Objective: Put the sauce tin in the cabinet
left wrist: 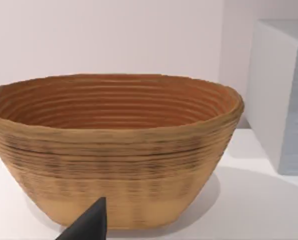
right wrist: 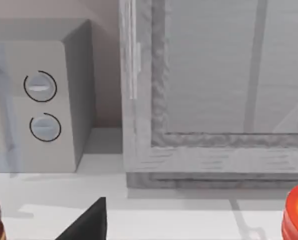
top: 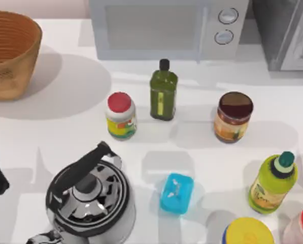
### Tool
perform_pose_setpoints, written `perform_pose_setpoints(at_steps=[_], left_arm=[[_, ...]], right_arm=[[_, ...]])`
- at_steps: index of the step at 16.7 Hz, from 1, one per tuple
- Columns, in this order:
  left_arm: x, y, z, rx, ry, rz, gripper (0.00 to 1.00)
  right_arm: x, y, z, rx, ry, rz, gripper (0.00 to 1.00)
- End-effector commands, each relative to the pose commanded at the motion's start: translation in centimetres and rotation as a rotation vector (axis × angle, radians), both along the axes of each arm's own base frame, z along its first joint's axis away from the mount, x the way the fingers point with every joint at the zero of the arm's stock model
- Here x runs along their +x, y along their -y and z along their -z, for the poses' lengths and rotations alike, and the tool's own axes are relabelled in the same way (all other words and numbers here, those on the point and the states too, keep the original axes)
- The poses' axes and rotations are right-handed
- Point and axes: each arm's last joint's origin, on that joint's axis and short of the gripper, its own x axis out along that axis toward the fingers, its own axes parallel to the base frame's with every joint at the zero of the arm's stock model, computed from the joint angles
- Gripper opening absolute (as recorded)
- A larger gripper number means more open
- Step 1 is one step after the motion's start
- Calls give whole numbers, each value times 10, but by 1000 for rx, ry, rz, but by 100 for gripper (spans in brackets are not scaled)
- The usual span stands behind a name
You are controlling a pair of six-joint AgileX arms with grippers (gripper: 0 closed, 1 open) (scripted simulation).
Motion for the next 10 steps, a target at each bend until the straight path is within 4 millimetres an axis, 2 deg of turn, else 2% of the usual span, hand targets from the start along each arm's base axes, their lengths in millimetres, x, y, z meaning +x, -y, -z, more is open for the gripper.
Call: perform_pose_setpoints(at_steps=[5, 10], left_arm=[[0, 0, 0, 0, 0, 0, 100], [0, 0, 0, 0, 0, 0, 100]], right_arm=[[1, -2, -6, -37, -47, -44, 100], [13, -10, -34, -203, -253, -285, 100]])
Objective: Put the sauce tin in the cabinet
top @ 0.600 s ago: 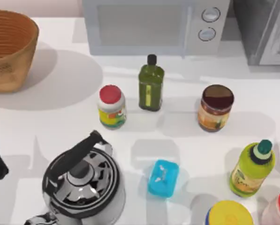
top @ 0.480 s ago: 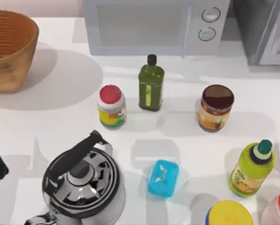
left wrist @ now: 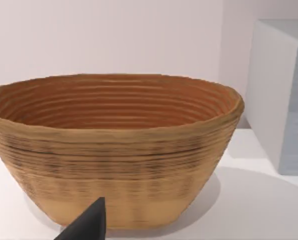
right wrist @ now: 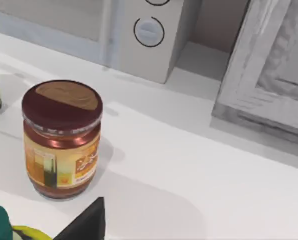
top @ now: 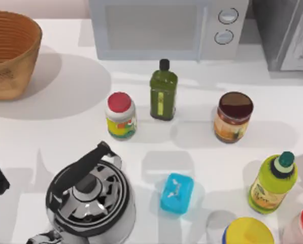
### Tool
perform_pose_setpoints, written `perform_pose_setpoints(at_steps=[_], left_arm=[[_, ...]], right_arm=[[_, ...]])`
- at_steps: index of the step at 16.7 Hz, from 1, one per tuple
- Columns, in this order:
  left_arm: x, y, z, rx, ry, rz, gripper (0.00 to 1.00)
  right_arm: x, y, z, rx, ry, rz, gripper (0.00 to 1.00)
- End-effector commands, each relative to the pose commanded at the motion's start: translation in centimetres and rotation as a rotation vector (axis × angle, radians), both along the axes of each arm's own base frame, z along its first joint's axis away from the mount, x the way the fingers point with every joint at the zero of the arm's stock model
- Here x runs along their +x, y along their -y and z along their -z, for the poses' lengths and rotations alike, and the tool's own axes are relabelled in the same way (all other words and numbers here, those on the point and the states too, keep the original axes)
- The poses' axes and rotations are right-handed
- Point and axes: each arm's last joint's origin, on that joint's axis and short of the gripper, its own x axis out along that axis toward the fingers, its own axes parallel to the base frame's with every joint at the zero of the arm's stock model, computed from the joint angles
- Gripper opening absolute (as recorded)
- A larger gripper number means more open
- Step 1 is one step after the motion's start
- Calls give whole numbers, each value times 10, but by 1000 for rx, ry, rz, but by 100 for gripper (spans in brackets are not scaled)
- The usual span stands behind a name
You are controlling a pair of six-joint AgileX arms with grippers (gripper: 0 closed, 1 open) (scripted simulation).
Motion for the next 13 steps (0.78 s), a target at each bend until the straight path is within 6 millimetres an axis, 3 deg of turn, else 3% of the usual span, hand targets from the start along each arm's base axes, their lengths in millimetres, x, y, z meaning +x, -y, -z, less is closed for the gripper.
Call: perform_pose_setpoints(at_steps=[4, 8, 11, 13], left_arm=[[0, 0, 0, 0, 0, 0, 100], [0, 0, 0, 0, 0, 0, 100], [0, 0, 0, 0, 0, 0, 100], [0, 0, 0, 0, 0, 0, 100]], right_arm=[[30, -8, -28, -129, -191, -312, 100], [83, -15, -47, -175, -315, -666, 100], [134, -16, -44, -141, -336, -912, 100], [170, -16, -32, -90, -315, -1048, 100]])
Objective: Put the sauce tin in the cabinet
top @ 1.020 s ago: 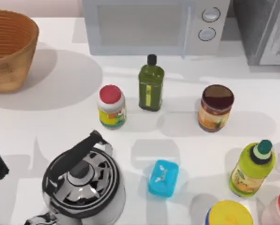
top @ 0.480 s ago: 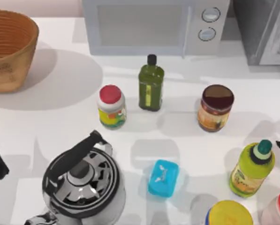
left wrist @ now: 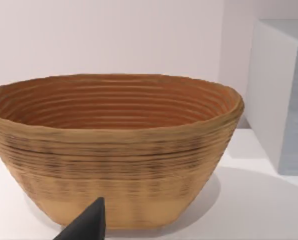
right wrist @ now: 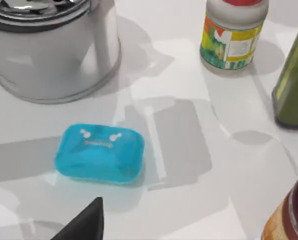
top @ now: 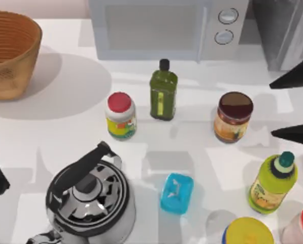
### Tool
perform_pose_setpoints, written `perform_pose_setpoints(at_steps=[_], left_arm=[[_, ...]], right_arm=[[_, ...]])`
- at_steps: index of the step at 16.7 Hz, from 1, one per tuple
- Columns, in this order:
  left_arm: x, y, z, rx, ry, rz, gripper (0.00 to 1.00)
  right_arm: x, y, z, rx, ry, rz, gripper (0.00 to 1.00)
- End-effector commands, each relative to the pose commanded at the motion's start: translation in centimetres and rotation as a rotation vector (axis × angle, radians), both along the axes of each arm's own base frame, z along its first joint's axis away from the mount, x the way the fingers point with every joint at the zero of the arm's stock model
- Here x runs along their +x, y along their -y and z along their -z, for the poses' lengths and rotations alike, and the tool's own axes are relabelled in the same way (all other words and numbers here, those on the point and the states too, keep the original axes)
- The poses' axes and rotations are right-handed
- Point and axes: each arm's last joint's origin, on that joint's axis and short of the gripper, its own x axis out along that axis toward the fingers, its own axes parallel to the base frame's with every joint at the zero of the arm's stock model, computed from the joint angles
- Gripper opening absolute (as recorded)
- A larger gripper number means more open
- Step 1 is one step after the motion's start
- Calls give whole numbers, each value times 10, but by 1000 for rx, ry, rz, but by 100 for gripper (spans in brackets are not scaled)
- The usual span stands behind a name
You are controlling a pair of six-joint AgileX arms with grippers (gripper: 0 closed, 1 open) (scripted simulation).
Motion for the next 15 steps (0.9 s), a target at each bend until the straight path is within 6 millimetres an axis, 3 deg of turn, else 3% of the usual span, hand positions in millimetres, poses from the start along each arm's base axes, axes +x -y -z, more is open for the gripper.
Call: perform_pose_setpoints(at_steps=[4, 7, 12, 15], left_arm=[[0, 0, 0, 0, 0, 0, 100], [0, 0, 0, 0, 0, 0, 100], [0, 0, 0, 0, 0, 0, 100], [0, 0, 0, 0, 0, 0, 100]], right_arm=[[62, 5, 49, 171, 0, -158, 100], [93, 10, 99, 291, 17, -202, 100], [108, 21, 177, 415, 44, -185, 100], [107, 25, 199, 441, 50, -169, 100]])
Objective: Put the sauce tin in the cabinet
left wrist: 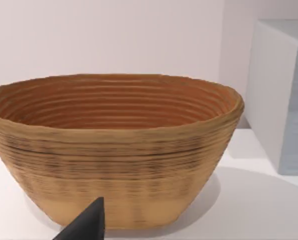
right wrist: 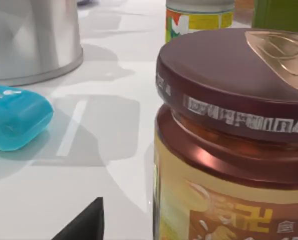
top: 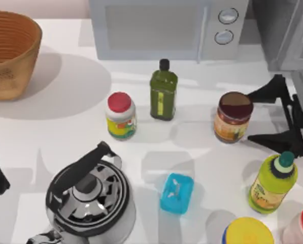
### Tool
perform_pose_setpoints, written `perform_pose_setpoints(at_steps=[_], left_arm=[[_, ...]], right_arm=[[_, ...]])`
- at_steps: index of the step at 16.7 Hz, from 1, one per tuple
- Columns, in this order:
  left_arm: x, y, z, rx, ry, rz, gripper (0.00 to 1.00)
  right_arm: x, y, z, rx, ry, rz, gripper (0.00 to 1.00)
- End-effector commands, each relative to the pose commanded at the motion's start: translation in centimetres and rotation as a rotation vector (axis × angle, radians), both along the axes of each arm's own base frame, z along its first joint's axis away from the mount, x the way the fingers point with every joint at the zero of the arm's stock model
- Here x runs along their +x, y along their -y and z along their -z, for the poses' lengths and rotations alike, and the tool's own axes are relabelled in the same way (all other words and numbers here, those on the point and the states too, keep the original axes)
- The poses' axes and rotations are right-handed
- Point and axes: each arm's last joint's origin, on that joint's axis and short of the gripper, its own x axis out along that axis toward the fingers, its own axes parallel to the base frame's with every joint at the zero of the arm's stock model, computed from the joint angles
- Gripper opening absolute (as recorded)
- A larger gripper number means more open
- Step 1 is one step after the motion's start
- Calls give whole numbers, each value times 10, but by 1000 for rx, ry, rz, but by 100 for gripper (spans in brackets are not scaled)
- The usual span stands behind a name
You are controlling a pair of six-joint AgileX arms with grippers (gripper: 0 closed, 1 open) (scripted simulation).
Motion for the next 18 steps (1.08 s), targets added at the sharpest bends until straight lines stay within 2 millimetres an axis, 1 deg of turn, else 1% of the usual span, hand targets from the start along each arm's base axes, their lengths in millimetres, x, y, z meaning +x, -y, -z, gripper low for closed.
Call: perform_pose_setpoints(at_steps=[4, 5, 7, 12, 18], left_arm=[[0, 0, 0, 0, 0, 0, 100], [0, 0, 0, 0, 0, 0, 100], [0, 0, 0, 0, 0, 0, 100], [0, 0, 0, 0, 0, 0, 100], [0, 0, 0, 0, 0, 0, 100]], right_arm=[[0, 0, 1, 1, 0, 1, 100], [0, -3, -4, -1, 14, -9, 100], [0, -3, -3, -1, 11, -7, 100], [2, -9, 5, 2, -2, 1, 100], [6, -27, 23, 1, 2, -3, 100]])
